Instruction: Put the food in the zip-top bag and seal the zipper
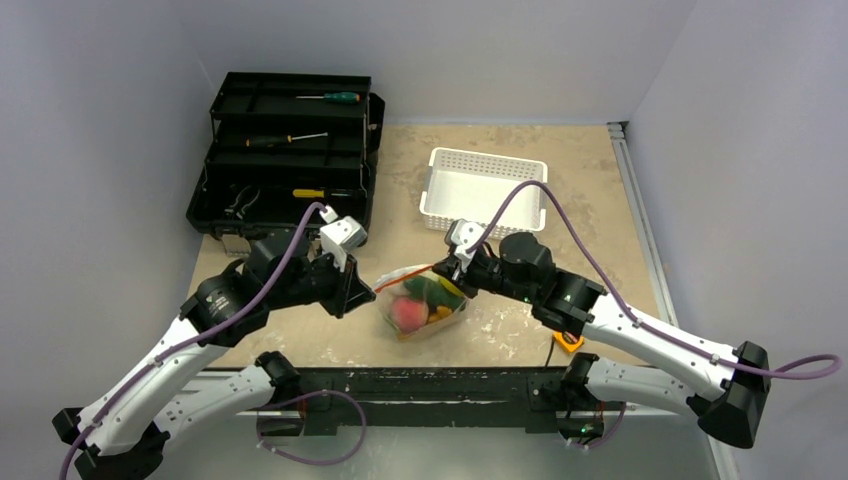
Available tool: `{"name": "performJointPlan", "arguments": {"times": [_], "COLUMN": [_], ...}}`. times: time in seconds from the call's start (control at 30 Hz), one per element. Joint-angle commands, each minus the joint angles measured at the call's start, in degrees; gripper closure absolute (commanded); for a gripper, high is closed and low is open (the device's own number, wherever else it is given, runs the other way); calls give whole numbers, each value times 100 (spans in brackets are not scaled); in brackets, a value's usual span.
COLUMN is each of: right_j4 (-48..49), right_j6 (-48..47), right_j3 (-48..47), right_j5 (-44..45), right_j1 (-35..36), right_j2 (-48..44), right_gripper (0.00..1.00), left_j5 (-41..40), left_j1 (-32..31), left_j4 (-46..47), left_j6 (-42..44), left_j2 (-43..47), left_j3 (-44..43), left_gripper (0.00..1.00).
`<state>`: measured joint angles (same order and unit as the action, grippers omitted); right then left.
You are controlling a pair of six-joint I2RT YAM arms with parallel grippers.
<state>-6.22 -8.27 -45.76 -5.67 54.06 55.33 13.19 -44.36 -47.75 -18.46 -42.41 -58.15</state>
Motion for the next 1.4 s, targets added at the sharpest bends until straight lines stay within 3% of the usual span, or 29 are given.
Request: {"name": "performJointPlan", "arguments": {"times": [0.0,0.1,0.23,0.37,0.53,0.73,0.9,1.13,1.37], "right_j4": [-330,-474,-673,-742,-779,-271,-108,-180,-266], "right_j6": [54,433,622,1000,1640,2454,3360,3642,3298], "right_j3": [-286,-554,-913,-1213,-1749,-1930,-1722,-1192,-907], "right_j5": [591,591,5,-845,-2846,-3449,-2584,-1057,-78], "right_j1": [-126,-124,-87,-8,114,404,387,206,-838], "right_j2": [82,412,682,664,741,410,550,1454,2249], "right_gripper": [100,100,100,100,100,100,100,100,100], "left_j5": [-56,-291,-1034,-2052,-2783,-3165,-3194,-3033,-2893], "left_j1": [-11,-12,-11,-12,-11,-11,-11,-11,-11], "left_j4": [-348,-404,-664,-1002,-1195,-1449,-1635,-1623,-1691], "left_j6": [43,-134,-323,-521,-643,-814,-967,-1101,-1205], "left_j2": [103,130,278,581,1110,1383,1436,1442,1444], "left_j3": [-167,-358,-793,-1241,-1486,-1501,-1528,-1529,-1496], "left_gripper": [86,59,44,40,35,32,32,32,31]}}
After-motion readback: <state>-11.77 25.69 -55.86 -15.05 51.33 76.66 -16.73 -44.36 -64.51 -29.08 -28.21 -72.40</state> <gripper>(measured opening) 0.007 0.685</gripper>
